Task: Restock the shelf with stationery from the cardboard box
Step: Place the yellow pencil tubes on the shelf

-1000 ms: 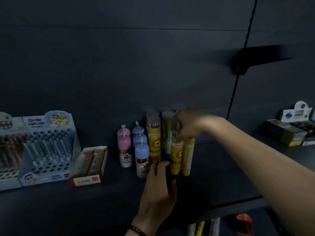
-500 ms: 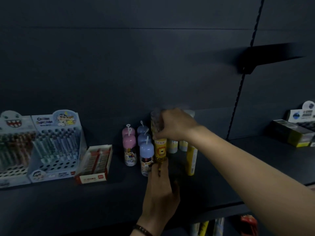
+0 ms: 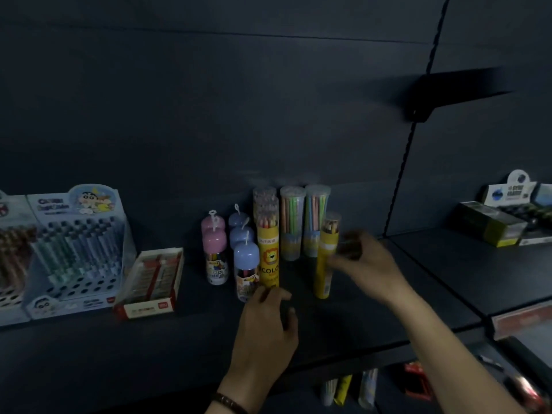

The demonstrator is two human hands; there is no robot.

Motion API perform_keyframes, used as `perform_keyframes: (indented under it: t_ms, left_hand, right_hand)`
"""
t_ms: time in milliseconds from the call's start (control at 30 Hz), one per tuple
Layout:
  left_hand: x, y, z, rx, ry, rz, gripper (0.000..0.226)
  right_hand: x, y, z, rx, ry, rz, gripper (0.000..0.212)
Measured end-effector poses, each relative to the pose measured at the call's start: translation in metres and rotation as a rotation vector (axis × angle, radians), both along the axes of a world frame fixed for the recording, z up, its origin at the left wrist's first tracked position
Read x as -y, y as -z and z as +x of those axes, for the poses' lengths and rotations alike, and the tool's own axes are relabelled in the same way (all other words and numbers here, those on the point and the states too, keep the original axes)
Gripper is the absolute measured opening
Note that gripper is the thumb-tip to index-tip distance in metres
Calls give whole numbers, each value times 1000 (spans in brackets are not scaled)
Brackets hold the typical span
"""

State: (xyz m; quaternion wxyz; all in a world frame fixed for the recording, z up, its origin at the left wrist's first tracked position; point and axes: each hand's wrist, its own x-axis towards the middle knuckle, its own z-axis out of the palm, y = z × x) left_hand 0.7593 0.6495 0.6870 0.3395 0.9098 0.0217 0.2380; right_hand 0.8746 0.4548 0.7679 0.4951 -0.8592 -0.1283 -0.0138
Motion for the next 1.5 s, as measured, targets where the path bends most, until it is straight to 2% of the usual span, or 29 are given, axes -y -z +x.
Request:
perform_keyframes:
  t_ms: [67, 200, 467, 667, 867, 1067, 1300, 1500]
  left_hand:
    - [-10, -1, -5, 13, 10, 7, 21]
    - [-29, 1, -10, 48, 2, 32, 22]
    - [-36, 0, -9, 208, -49, -131, 20]
    - [-42, 0, -9, 234, -46, -169, 24]
    - [-51, 2, -6, 224, -89, -115, 42]
    - [-51, 6, -8, 149, -99, -136, 41]
    - [-54, 3, -12, 114, -55, -181, 38]
    - [-15, -3, -51, 102, 216, -94, 28]
  right_hand:
    - [-5, 19, 2, -63, -91, -113, 49]
    - [-18, 33, -3, 42, -96, -201, 25]
    - [-72, 50, -36, 121, -78, -35, 35]
    - [-99, 55, -38, 124, -109, -21, 53]
    - [-100, 67, -41, 181, -109, -47, 23]
    - [-106, 71, -46, 133, -70, -6, 35]
    - [-91, 62, -85, 62, 63, -28, 33]
    - [-20, 77, -191, 122, 407, 7, 17]
